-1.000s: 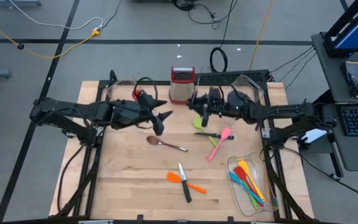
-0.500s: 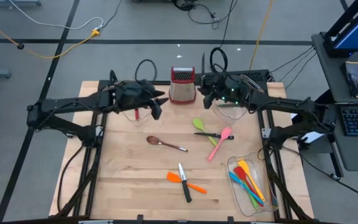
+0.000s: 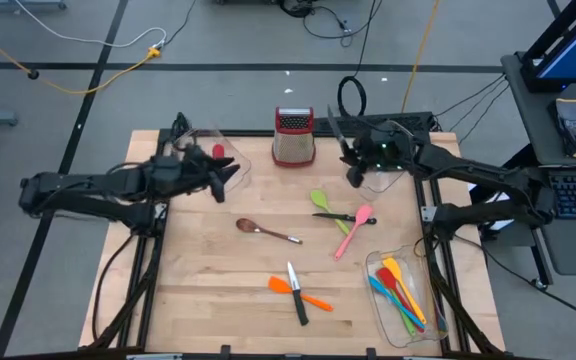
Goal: Pick & Place Kitchen Items
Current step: Put the top silver kitchen knife into the top right transparent bin
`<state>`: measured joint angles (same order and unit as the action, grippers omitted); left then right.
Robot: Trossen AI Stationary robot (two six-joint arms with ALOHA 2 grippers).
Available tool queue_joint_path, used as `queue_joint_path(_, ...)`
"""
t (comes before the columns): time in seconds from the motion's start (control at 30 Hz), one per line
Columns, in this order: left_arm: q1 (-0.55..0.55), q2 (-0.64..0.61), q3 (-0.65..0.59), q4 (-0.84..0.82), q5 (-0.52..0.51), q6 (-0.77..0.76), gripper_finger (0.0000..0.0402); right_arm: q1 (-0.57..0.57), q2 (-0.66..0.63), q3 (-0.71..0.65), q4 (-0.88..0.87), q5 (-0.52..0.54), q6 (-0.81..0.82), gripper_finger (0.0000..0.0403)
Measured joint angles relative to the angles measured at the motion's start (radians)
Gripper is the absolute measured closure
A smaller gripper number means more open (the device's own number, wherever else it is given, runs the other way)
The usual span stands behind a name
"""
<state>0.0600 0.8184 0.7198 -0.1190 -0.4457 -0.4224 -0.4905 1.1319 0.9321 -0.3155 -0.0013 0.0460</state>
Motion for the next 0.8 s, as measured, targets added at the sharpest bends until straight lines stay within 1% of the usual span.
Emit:
queue_joint_path(0.1,-0.067,-0.044,-0.024,-0.008,-0.091,-0.007,0.0250,-0.002,-0.034,0.000,-0.059,0.006,-0.055,0.0321)
queue_joint_path(0.23,-0.155,-0.079,-0.028,-0.009,-0.196,0.001,0.0250,-0.001,-0.059,0.000,-0.142,0.012,-0.133,0.0321)
queue_joint_path(0.33,-0.217,-0.088,-0.028,-0.009,-0.266,-0.004,0.0250,-0.001,-0.067,0.000,-0.218,0.049,-0.187,0.0321)
queue_joint_path(0.53,-0.344,-0.080,-0.028,-0.009,-0.408,-0.037,0.0250,-0.001,-0.069,0.000,-0.360,0.157,-0.292,0.0321)
queue_joint_path(0.8,-0.496,-0.079,-0.028,-0.010,-0.555,-0.061,0.0250,-0.001,-0.069,0.000,-0.480,0.356,-0.404,0.0321)
